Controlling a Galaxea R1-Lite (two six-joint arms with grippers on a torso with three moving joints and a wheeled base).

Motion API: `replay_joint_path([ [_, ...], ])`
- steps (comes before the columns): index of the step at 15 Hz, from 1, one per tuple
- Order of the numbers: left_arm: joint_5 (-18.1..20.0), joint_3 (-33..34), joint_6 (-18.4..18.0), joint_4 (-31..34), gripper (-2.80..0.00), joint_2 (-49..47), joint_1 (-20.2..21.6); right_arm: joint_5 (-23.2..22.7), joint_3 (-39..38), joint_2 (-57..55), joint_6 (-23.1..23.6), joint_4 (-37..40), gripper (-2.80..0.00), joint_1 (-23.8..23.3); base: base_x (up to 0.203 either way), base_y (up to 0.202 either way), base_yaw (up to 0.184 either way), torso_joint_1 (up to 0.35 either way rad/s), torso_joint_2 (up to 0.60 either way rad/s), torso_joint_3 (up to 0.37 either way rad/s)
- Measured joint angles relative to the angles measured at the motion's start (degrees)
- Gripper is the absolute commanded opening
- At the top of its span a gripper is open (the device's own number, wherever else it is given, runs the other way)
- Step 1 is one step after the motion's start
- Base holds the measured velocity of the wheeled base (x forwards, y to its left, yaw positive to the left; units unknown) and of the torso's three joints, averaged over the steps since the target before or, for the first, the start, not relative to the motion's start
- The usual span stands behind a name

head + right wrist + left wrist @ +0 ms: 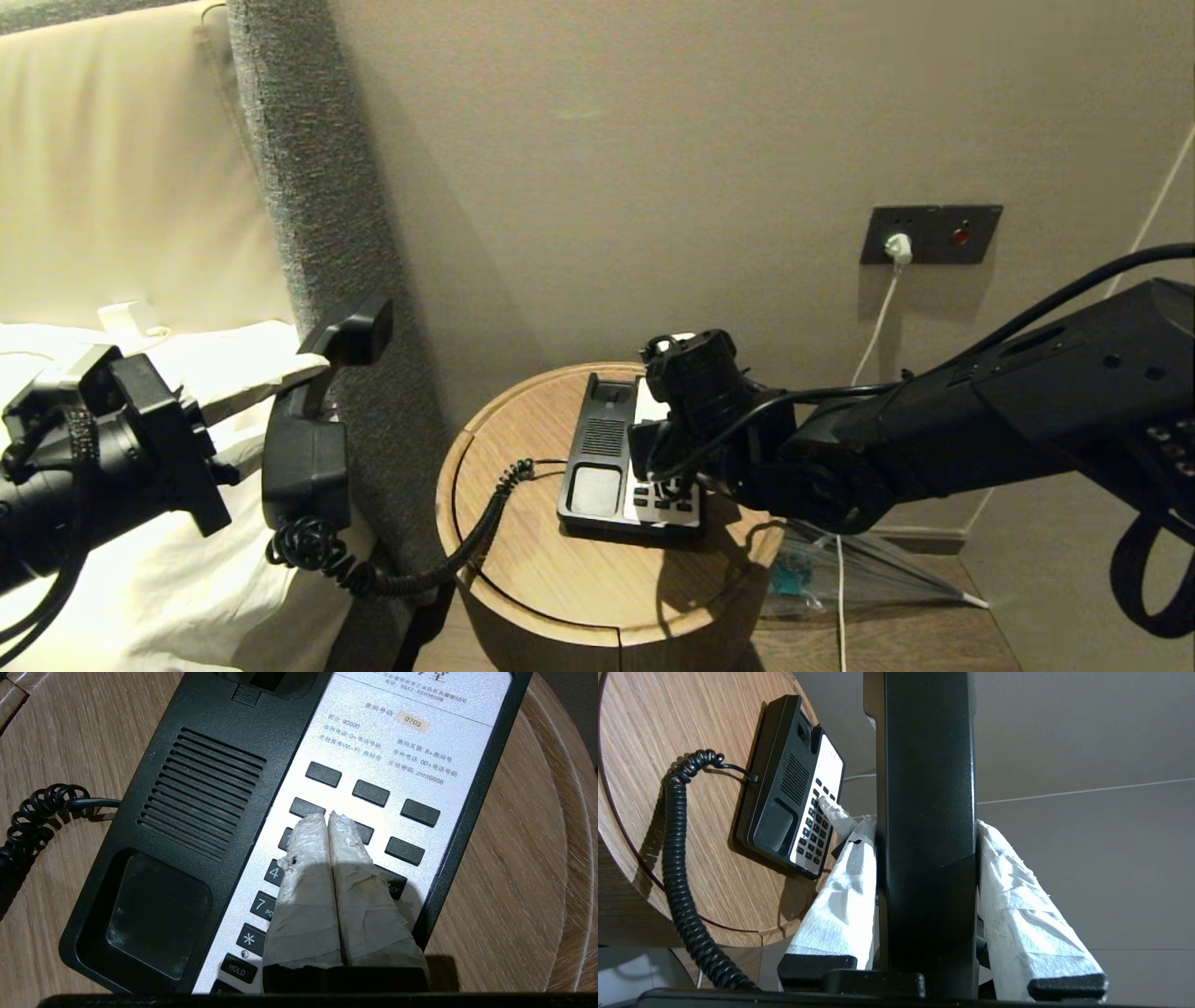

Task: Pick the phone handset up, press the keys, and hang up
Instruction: Dial the number

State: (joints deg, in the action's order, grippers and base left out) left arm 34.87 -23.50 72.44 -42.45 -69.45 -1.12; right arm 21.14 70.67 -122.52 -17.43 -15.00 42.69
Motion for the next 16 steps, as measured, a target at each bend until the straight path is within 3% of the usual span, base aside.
replay_joint_path([
  [16,0.09,0.52,-0.02,0.0,-2.8,0.33,0.0,0.01,0.11,-0.5,-1.22,0.02,-2.8,2.17,0.0,0.0,0.0,0.0,0.0,0.0],
])
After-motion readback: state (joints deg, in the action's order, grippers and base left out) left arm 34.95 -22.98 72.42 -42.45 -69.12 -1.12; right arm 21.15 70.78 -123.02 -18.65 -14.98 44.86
